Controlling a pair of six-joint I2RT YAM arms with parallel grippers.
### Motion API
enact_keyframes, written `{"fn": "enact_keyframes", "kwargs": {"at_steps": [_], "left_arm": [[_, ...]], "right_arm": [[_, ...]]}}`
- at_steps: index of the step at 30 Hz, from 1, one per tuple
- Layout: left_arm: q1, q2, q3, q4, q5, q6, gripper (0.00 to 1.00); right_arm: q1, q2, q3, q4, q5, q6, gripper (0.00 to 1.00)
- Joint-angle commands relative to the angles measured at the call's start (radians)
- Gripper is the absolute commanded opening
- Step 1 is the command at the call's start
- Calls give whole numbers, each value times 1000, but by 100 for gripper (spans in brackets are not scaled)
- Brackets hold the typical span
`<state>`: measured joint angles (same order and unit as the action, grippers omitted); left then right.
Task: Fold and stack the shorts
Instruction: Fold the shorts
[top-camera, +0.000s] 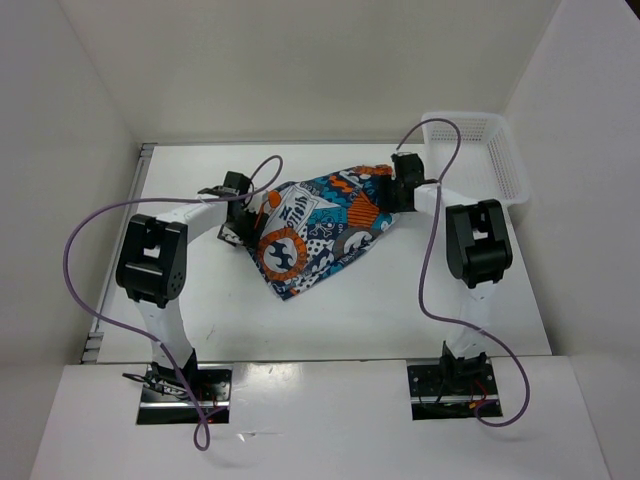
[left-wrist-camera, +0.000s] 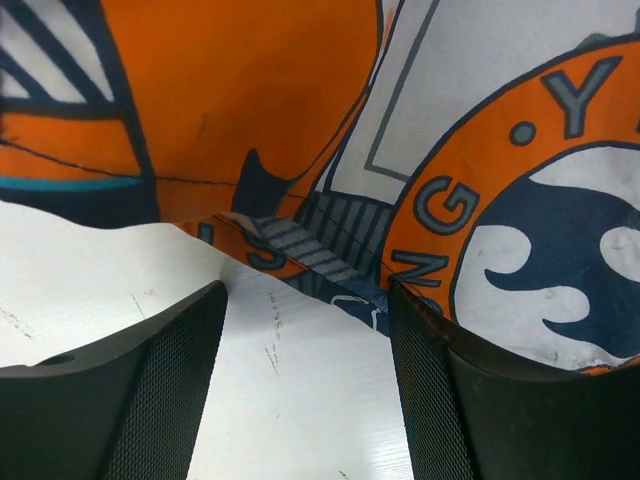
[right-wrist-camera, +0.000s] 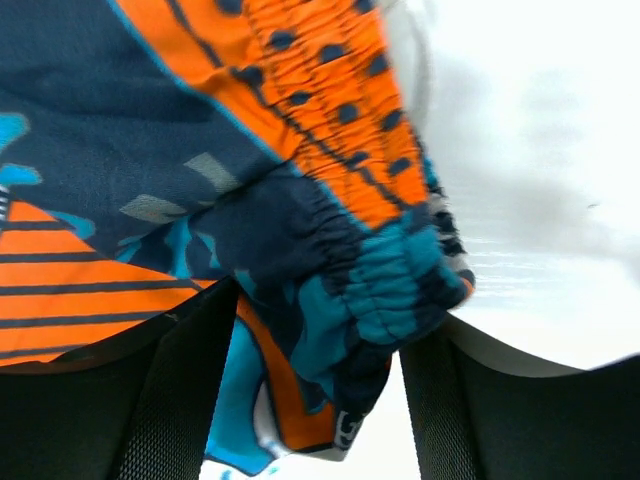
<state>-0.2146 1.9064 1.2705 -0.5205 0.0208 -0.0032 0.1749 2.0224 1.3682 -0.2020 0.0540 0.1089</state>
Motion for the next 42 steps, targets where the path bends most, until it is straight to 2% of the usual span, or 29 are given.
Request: {"fn": "enact_keyframes", "kwargs": {"at_steps": [1, 4, 5, 11, 12, 15, 21, 22, 24, 25, 27, 28, 36, 42], "left_arm": [[-12, 22, 23, 1, -11, 3, 73], [-23, 2, 23, 11, -38, 3, 73], [-23, 2, 10, 11, -51, 3, 73], [-23, -40, -8, 22, -62, 3, 73], [-23, -50, -8, 22, -62, 3, 73], [-23, -60, -17, 13, -62, 3, 73], [-23, -69, -26, 13, -84, 3, 73], [-23, -69, -26, 25, -94, 3, 73], [-23, -69, -26, 34, -94, 3, 73], [-23, -69, -16, 34, -94, 3, 73], [-23, -69, -7, 45, -94, 3, 73], [-23, -69, 7, 45, -94, 3, 73], [-23, -164, 52, -18, -94, 3, 73], [-23, -205, 33, -16, -94, 3, 74]], "right_arm": [[46, 47, 48, -17, 69, -37, 68], [75, 77, 63, -27, 107, -77, 59], [75, 90, 72, -27, 116, -87, 53], [75, 122, 81, 7, 107, -126, 30], [75, 122, 71, 21, 107, -139, 23], [75, 133, 71, 21, 84, -172, 14], [75, 86, 37, 46, 84, -172, 12], [75, 76, 23, 46, 84, -172, 19], [75, 44, 13, 56, 98, -157, 24], [75, 44, 12, 56, 98, -156, 20], [75, 32, 25, 56, 84, -156, 3], [75, 32, 25, 56, 84, -156, 0], [75, 21, 43, 88, 53, -186, 0], [75, -50, 63, 70, 67, -206, 0]]}}
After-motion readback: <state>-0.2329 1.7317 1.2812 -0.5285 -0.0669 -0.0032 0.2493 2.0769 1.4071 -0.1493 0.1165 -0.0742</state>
